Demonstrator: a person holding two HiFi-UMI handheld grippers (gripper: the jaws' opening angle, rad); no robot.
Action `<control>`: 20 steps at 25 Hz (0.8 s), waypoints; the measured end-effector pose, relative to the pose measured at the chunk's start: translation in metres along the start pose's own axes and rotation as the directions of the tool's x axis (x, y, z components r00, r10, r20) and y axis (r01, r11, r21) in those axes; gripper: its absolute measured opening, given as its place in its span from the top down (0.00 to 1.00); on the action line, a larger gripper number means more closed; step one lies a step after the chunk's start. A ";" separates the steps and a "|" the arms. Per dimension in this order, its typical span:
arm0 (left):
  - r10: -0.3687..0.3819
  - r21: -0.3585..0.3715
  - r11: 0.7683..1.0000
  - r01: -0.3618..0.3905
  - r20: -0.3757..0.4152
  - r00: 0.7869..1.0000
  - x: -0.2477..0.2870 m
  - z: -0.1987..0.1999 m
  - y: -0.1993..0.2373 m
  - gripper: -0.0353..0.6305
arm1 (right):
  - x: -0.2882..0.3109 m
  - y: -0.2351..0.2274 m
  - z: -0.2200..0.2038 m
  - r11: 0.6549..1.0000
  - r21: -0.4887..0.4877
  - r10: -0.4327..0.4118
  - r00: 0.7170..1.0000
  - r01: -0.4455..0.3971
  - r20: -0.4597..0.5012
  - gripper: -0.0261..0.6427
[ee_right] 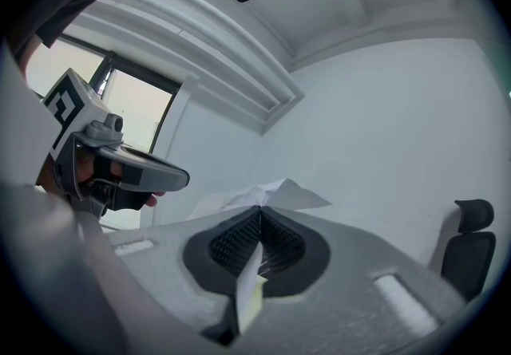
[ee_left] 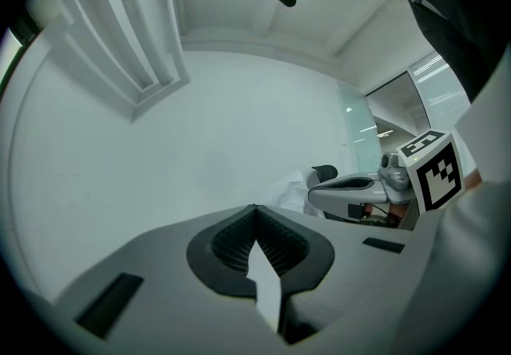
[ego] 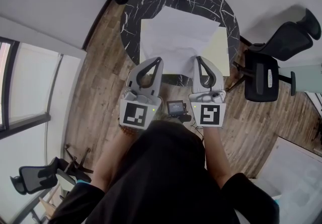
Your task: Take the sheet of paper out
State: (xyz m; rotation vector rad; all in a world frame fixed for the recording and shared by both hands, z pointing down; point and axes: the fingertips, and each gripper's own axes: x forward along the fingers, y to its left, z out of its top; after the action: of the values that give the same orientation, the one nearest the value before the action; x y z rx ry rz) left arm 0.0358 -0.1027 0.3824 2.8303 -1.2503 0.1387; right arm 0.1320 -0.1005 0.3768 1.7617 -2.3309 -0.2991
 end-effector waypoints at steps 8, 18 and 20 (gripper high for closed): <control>0.001 0.000 1.000 -0.001 -0.005 1.000 -0.001 -0.002 0.002 0.96 | 0.000 0.001 -0.004 1.000 -0.007 0.000 1.000 0.000 -0.016 0.97; 0.006 -0.007 1.000 -0.006 -0.008 1.000 -0.003 -0.005 0.006 0.96 | 0.003 0.004 -0.011 1.000 -0.012 -0.002 0.999 0.002 -0.042 0.97; 0.008 -0.007 1.000 -0.008 -0.009 1.000 -0.002 -0.005 0.009 0.96 | 0.006 0.005 -0.014 1.000 -0.011 -0.002 0.999 0.002 -0.048 0.97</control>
State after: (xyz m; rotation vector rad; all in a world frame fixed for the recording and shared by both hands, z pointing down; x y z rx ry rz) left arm 0.0273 -0.1066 0.3875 2.8154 -1.2581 0.1464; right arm 0.1300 -0.1053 0.3913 1.7469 -2.2903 -0.2661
